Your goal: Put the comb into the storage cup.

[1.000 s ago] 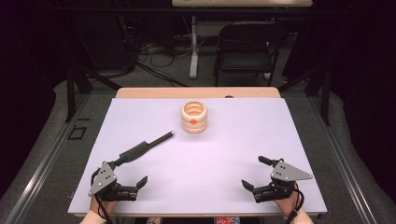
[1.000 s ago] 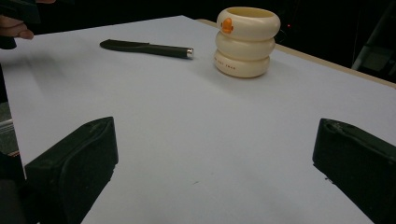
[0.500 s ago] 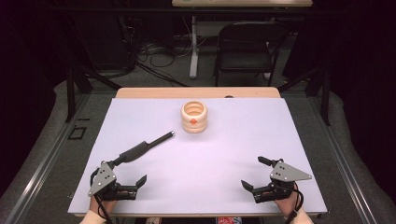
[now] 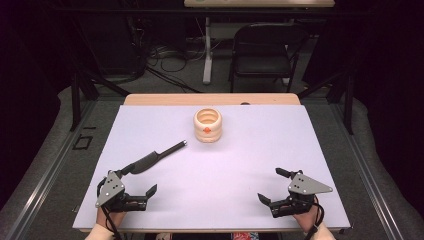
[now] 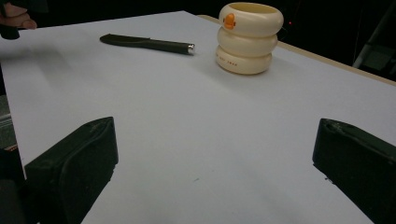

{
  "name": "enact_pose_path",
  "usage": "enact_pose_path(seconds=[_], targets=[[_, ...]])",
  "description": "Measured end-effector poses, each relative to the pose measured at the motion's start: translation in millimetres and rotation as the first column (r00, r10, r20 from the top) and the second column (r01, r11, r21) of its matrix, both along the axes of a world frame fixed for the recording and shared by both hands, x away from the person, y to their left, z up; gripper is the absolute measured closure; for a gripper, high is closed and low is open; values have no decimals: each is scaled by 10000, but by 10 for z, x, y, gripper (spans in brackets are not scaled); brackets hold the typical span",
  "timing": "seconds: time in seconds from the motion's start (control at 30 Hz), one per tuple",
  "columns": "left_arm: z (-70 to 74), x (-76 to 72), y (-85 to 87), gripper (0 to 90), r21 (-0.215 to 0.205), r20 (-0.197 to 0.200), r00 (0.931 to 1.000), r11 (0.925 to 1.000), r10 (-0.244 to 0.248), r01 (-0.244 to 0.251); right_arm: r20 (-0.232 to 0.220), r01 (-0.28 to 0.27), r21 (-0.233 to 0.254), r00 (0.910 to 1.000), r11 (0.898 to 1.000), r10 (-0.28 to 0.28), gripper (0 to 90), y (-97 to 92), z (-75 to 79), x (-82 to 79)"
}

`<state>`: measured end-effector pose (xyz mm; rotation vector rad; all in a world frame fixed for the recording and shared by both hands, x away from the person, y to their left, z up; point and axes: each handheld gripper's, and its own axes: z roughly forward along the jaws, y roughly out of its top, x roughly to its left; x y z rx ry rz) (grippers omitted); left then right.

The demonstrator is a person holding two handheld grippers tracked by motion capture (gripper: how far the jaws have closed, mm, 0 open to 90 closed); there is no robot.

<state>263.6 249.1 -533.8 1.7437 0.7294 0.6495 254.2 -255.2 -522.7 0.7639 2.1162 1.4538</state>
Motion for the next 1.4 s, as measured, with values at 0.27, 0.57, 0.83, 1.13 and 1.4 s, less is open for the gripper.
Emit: enact_pose_path(seconds=[0.27, 0.57, 0.83, 1.13, 1.4], targets=[[4, 103, -40, 0, 26, -243, 9996, 9999, 114, -113, -18, -5, -58, 10000, 10000, 5, 0, 5, -7, 14], [21, 220, -101, 7, 188, -477, 9984, 9994, 302, -293, -43, 15, -73, 10000, 10000, -15, 0, 3, -9, 13], [29, 367, -160, 3, 214, -937, 9945, 9988, 465, -447, -73, 16, -75, 10000, 10000, -16, 0, 6, -10, 11], [48, 533, -259, 1, 280, -1038, 9925, 9977, 648, -622, -71, 25, -94, 10000, 10000, -26, 0, 7, -11, 12], [61, 661, -327, 0, 335, -1108, 9905, 9963, 819, -786, -79, 32, -108, 10000, 9999, -33, 0, 7, -12, 14]])
